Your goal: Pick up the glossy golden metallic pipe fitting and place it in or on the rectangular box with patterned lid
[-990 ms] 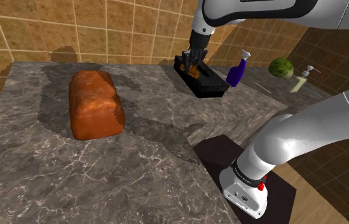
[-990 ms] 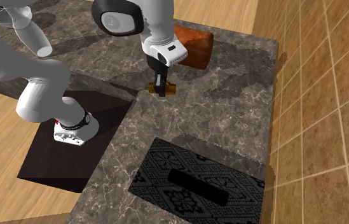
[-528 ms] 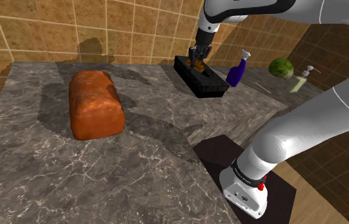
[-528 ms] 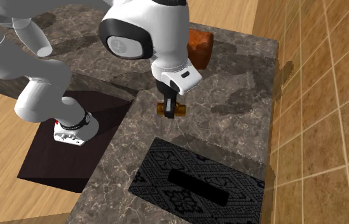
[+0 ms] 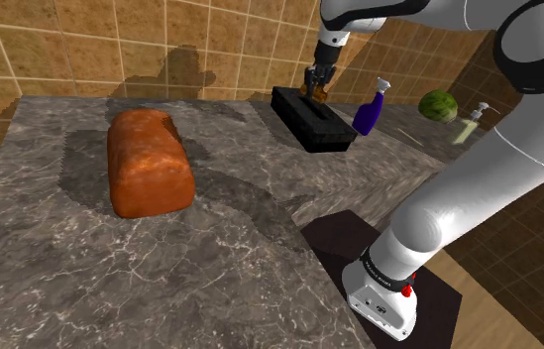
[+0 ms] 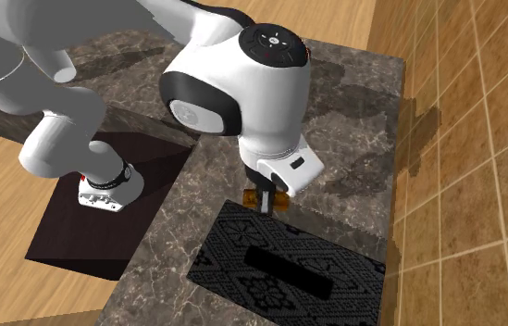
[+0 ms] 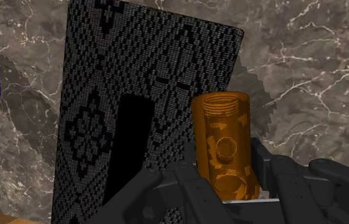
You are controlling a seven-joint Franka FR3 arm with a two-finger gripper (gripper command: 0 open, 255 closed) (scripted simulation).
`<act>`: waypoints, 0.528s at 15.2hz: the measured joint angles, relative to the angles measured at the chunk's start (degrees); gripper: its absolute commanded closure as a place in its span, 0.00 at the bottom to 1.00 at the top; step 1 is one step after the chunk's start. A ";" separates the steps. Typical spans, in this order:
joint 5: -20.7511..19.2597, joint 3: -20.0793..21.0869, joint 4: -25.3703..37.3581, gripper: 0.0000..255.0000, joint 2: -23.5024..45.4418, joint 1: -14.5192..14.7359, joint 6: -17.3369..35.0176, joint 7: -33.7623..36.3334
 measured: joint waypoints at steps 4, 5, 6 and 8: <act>1.16 -2.43 7.73 1.00 6.85 -1.93 -0.66 -4.81; 1.52 -3.07 9.73 1.00 8.25 -2.56 -1.21 -6.22; 1.93 -3.57 11.62 1.00 9.87 -3.11 -1.42 -7.38; 3.19 -4.63 17.05 1.00 14.64 -4.55 -2.01 -10.04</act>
